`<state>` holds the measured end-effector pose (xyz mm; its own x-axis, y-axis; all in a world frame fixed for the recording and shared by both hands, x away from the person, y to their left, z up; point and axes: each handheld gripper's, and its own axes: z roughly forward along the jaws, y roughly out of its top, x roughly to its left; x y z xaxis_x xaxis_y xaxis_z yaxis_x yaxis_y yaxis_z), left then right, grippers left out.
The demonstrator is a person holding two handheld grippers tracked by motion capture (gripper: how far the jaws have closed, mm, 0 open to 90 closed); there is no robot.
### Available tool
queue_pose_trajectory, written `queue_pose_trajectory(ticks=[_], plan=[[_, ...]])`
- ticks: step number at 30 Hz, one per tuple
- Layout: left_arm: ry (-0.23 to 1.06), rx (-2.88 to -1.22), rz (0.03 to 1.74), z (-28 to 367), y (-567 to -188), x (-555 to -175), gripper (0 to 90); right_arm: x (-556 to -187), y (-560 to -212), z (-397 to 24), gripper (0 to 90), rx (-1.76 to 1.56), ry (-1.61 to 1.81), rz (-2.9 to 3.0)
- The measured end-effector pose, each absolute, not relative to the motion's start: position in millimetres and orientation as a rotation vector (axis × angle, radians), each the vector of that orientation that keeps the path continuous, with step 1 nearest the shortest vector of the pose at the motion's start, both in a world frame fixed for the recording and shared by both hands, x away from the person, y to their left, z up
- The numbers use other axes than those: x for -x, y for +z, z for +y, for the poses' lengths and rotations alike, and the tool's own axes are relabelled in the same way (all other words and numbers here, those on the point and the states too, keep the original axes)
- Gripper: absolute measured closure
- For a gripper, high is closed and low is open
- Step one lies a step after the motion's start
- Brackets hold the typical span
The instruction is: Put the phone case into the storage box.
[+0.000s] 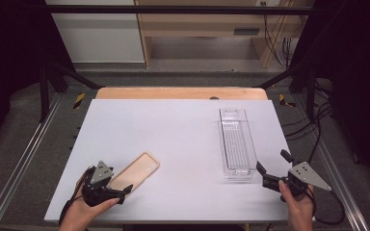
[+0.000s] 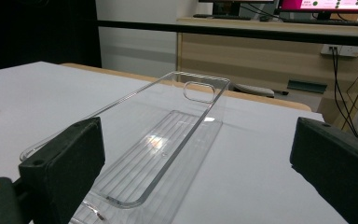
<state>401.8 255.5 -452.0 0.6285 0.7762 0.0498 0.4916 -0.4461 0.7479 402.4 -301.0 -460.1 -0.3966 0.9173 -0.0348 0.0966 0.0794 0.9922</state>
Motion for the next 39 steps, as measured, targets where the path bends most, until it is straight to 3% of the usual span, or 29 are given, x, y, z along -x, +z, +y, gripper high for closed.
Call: queue_pose_trajectory(ticks=[39], plan=[[0.368, -2.267, 1.003, 255, -482, -424, 2.1, -403, -461, -301, 3.4, -1.026, 1.403, 1.63]])
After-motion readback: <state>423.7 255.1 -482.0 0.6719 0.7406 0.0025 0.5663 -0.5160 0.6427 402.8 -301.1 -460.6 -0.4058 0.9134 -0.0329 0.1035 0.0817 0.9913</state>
